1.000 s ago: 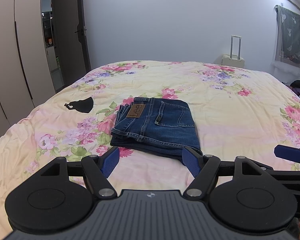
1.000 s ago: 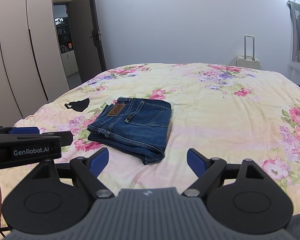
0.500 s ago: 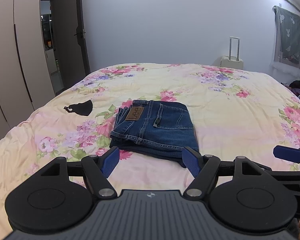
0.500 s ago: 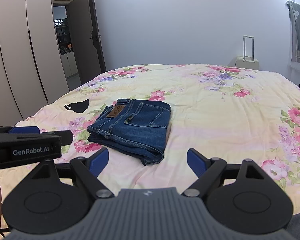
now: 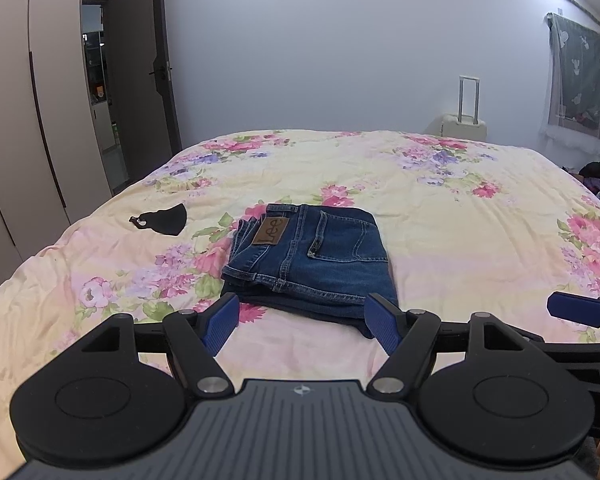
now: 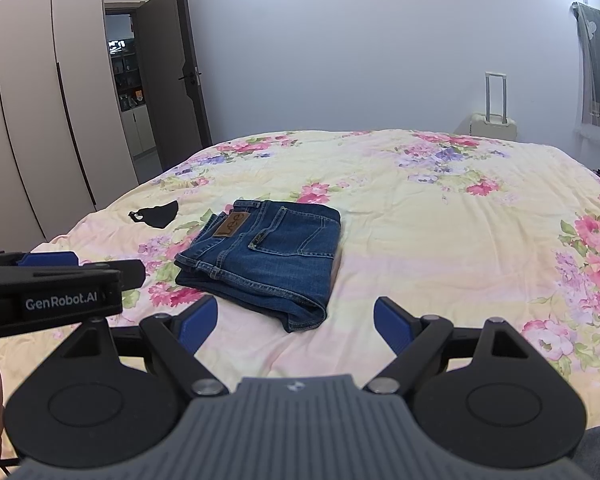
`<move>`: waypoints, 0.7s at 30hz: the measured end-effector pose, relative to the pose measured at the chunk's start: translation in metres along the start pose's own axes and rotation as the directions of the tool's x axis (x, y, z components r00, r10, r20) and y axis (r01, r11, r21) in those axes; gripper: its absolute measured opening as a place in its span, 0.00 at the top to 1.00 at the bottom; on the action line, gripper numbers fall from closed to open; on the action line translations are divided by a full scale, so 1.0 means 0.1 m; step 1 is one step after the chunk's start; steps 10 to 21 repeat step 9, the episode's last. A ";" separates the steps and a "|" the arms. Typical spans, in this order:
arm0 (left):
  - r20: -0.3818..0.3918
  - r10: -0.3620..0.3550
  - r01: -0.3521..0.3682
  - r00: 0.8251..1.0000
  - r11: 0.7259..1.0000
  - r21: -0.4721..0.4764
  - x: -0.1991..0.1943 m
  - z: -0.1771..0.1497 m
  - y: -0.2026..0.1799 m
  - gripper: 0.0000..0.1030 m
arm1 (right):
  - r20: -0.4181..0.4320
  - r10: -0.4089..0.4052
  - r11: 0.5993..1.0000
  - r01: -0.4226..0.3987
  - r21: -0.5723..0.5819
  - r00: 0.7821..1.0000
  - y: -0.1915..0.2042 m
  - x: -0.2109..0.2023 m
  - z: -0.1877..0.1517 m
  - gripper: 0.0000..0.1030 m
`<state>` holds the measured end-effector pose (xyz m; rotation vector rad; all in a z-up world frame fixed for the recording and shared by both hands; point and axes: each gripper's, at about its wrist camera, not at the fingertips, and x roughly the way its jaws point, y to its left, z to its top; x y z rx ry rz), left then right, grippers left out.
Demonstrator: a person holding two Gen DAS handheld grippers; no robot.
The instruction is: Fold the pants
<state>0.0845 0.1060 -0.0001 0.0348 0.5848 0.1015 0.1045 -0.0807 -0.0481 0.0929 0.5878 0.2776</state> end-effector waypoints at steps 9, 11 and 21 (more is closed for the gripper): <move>0.010 -0.001 0.001 1.000 1.000 0.007 -0.02 0.00 0.00 0.19 | 0.001 0.001 1.000 -0.001 0.002 1.000 0.00 -0.02 0.01 0.21; 0.010 -0.001 0.001 1.000 1.000 0.007 -0.02 0.00 0.00 0.19 | 0.001 0.001 1.000 -0.001 0.002 1.000 0.00 -0.02 0.01 0.21; 0.010 -0.001 0.001 1.000 1.000 0.007 -0.02 0.00 0.00 0.19 | 0.001 0.001 1.000 -0.001 0.002 1.000 0.00 -0.02 0.01 0.21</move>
